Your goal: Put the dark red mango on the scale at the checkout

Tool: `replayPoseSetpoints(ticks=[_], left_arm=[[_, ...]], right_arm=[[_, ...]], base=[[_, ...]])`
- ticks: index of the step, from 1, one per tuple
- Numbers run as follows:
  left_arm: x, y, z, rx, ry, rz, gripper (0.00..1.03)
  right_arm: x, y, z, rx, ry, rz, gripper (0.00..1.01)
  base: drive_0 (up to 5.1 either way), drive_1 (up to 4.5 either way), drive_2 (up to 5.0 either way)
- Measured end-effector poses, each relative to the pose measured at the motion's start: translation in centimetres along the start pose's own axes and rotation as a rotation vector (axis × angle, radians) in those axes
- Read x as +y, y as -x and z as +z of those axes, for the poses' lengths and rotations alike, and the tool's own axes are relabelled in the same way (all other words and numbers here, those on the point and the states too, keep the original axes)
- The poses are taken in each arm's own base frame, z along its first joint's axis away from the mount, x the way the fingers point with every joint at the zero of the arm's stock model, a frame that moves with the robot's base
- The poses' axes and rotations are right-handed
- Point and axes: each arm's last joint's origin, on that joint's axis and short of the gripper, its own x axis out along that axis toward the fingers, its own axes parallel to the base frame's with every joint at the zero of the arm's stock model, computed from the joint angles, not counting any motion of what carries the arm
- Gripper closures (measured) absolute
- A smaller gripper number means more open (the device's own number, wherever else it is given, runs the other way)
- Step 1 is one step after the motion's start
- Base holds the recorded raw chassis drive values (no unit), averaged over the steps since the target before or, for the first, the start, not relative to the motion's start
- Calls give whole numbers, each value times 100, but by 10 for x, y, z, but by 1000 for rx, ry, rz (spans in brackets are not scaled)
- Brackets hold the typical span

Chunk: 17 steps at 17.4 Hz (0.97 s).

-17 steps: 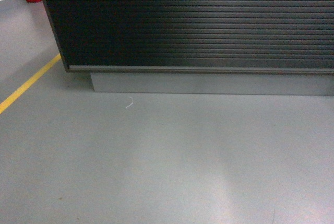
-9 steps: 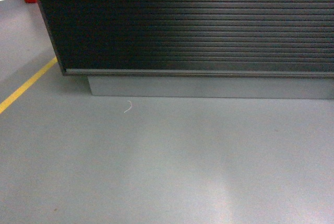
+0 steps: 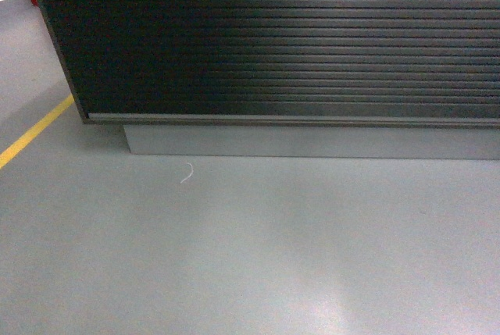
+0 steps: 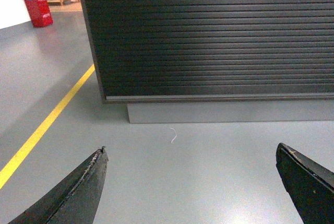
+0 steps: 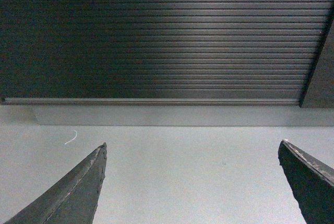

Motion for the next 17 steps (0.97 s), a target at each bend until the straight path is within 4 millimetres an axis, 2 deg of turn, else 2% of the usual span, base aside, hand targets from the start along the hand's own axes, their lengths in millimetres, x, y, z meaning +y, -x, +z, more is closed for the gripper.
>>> replayPoseSetpoints(ticks=[17], left_arm=[[0,0,0,0,0,0,5]], right_arm=[[0,0,0,0,0,0,3]], base=[[5,223,-213]])
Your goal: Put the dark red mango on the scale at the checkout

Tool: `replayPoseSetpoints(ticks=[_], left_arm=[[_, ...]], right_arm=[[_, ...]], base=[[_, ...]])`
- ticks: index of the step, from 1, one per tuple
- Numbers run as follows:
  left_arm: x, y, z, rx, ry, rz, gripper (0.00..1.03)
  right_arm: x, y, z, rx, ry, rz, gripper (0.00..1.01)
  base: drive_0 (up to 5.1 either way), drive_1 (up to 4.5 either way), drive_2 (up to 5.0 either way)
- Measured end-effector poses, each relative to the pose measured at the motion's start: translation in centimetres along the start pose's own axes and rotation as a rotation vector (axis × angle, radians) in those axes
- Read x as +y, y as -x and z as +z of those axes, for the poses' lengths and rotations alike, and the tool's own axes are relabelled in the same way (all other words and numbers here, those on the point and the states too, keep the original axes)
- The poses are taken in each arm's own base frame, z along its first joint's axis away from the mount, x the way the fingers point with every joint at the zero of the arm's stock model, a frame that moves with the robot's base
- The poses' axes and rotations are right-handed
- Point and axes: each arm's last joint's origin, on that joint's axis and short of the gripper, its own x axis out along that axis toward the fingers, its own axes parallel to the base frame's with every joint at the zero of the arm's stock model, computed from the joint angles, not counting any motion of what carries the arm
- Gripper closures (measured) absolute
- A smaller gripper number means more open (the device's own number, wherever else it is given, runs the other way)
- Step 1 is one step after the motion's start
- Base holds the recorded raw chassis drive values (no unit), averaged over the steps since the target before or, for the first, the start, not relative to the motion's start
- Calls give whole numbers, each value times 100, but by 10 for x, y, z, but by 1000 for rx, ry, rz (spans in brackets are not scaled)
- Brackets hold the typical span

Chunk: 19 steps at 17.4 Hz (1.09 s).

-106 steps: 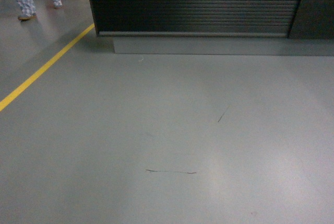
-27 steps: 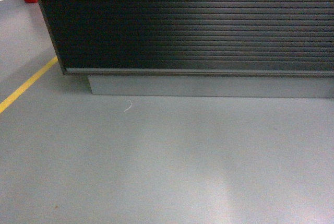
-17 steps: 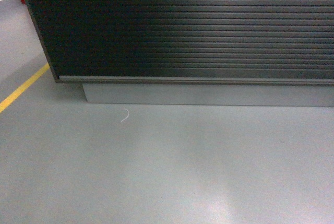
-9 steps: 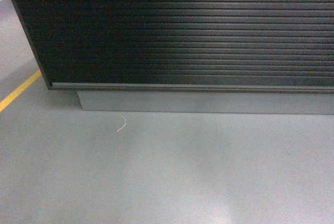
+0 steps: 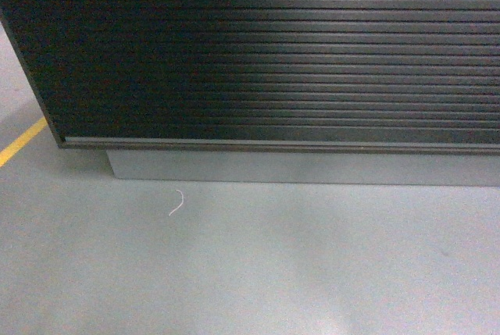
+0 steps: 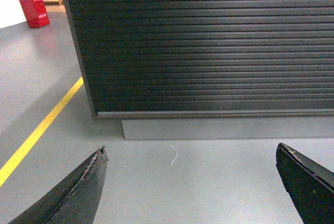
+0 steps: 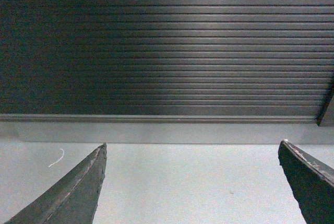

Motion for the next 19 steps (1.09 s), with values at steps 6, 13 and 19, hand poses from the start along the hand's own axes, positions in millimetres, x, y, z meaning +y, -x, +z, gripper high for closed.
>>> replayPoseSetpoints(ticks=[6,13,19], left_arm=[[0,0,0,0,0,0,5],[0,0,0,0,0,0,5],[0,0,0,0,0,0,5]], right_arm=[[0,0,0,0,0,0,3],[0,0,0,0,0,0,3],[0,0,0,0,0,0,3]], base=[[-8,210,-226],[-11,208,-229],[-5,213,-223]])
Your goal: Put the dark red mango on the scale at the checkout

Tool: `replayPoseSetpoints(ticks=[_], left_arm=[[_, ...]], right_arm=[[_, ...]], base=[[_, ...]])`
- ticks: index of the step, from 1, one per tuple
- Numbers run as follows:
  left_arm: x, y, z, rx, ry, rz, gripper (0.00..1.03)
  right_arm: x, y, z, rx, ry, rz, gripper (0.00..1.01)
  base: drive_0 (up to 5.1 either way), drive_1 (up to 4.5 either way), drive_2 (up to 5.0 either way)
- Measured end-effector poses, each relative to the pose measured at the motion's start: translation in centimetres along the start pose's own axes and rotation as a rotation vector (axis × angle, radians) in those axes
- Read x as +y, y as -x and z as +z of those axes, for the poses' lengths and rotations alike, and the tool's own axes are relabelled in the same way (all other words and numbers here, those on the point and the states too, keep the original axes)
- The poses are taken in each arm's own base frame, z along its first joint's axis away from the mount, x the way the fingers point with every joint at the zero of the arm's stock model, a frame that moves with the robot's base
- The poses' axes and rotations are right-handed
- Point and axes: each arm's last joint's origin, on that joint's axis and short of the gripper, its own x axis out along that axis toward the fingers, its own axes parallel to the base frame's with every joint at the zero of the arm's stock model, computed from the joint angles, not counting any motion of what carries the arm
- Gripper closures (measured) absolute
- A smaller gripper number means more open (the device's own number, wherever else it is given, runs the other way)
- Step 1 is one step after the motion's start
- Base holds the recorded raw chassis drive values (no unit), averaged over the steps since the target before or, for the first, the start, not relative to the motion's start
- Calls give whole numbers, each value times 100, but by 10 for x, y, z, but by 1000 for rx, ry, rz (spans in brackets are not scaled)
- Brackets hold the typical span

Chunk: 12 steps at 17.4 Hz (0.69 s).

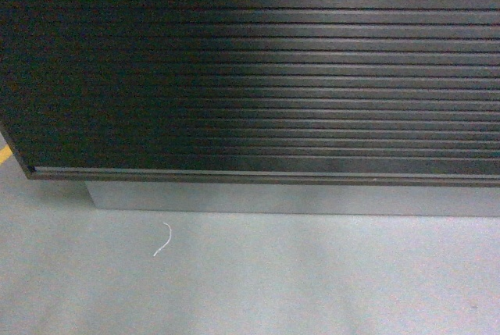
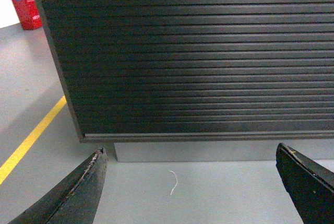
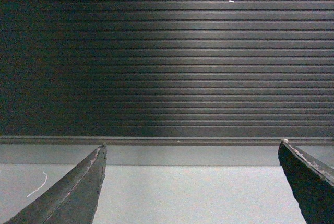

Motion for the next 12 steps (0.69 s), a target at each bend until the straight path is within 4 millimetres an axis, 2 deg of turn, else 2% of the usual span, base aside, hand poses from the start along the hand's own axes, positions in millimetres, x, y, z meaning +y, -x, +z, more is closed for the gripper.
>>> replayPoseSetpoints(ticks=[12], left_arm=[[0,0,0,0,0,0,5]], right_arm=[[0,0,0,0,0,0,3]], base=[[-9,208,-226]])
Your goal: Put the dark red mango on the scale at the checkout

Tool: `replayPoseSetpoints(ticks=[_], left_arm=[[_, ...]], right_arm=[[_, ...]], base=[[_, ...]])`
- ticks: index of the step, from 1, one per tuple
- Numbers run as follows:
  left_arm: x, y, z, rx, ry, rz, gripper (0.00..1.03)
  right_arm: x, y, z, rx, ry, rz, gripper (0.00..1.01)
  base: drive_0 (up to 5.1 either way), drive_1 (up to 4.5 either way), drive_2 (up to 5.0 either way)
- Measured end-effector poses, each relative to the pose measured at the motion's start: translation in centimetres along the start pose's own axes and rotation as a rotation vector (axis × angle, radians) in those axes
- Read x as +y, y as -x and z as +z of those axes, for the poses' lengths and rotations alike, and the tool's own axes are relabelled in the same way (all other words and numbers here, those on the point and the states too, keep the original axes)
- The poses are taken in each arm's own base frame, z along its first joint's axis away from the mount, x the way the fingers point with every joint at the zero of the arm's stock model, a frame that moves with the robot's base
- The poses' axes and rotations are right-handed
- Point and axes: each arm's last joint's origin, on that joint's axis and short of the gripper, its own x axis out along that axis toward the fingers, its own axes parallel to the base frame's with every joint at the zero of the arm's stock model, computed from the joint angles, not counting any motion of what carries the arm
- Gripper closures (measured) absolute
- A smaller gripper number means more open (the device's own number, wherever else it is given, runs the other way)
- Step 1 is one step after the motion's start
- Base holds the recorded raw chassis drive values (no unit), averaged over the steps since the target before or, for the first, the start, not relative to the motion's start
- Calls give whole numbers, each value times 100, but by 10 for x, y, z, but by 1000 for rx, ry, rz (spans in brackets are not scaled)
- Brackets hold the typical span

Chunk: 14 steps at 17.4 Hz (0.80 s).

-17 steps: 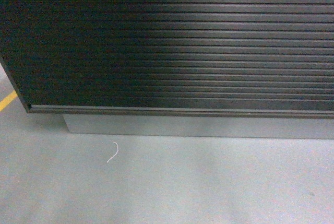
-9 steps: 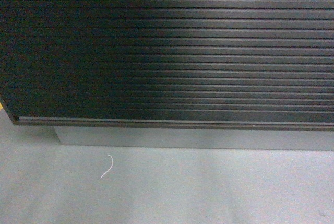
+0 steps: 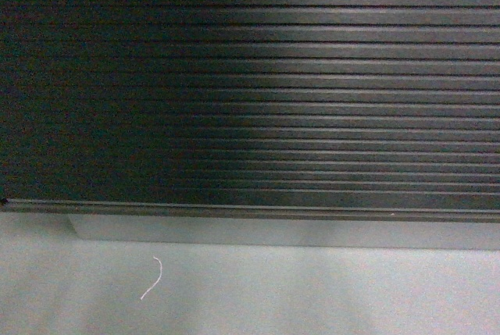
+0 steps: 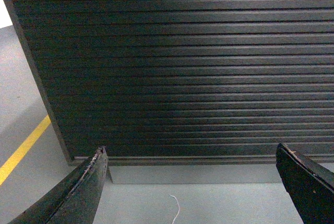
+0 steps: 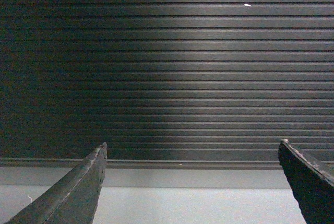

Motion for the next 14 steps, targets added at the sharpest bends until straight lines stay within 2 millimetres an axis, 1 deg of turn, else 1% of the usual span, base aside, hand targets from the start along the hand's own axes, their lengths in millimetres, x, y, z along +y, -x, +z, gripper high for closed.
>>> replayPoseSetpoints(ticks=[14], left_arm=[[0,0,0,0,0,0,5]], right_arm=[[0,0,0,1,0,0,3]], base=[[-10,206,-227]])
